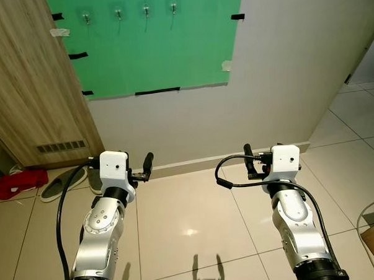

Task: Hang keys on a hook

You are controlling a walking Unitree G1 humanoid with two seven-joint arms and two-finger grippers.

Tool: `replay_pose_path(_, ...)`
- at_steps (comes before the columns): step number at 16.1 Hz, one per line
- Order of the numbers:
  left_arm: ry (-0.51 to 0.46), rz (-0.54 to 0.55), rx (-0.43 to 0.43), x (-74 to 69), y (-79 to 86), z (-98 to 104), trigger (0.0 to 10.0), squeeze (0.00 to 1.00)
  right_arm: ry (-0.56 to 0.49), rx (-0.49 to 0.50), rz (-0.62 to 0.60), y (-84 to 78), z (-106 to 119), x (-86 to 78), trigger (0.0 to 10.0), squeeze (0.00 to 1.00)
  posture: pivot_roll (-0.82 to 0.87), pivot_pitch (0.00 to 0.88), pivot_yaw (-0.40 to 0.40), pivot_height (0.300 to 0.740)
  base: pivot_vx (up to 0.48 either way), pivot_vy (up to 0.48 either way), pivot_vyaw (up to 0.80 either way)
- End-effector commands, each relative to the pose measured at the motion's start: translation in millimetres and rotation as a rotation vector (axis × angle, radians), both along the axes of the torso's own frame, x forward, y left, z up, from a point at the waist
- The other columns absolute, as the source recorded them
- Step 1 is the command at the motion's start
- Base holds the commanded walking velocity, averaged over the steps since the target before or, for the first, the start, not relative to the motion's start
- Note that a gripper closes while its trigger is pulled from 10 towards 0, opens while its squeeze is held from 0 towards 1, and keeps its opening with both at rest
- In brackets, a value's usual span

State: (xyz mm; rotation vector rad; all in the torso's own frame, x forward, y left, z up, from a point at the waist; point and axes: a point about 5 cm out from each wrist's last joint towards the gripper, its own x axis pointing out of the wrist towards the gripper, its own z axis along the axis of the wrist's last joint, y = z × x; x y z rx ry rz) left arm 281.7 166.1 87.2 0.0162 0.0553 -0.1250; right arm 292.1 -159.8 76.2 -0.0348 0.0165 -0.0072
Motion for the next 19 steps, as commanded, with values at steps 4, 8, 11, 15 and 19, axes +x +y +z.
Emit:
replay_pose_path(4,-0.003,0.004,0.007,2.0,-0.2,0.8,10.0,0.00,0.004,0.000,-0.001,0.7,1.4,3.0,10.0,0.00,0.02,0.000,-0.005,0.728,0.000,0.000,0.00)
replay_pose_path(8,0.004,0.000,0.005,0.1,-1.9,-3.5,10.0,0.00,0.019,0.017,0.018,4.3,0.2,4.8,10.0,0.00,0.03,0.000,-0.030,0.740,0.000,0.000,0.00)
replay_pose_path(11,0.010,-0.019,0.029,-1.3,-2.1,-5.9,10.0,0.00,0.025,0.031,0.029,6.4,-1.2,4.5,10.0,0.00,0.03,0.000,-0.024,0.740,0.000,0.000,0.00)
replay_pose_path(15,0.016,-0.024,0.035,-1.3,-1.7,-7.2,10.0,0.00,0.030,0.028,0.030,6.3,-2.2,4.4,10.0,0.00,0.03,0.000,-0.022,0.740,0.000,0.000,0.00)
replay_pose_path(19,0.025,0.005,0.010,2.4,1.9,-7.7,10.0,0.00,0.038,0.028,0.039,7.5,-3.3,5.4,10.0,0.00,0.03,0.000,-0.023,0.740,0.196,-0.274,-0.60)
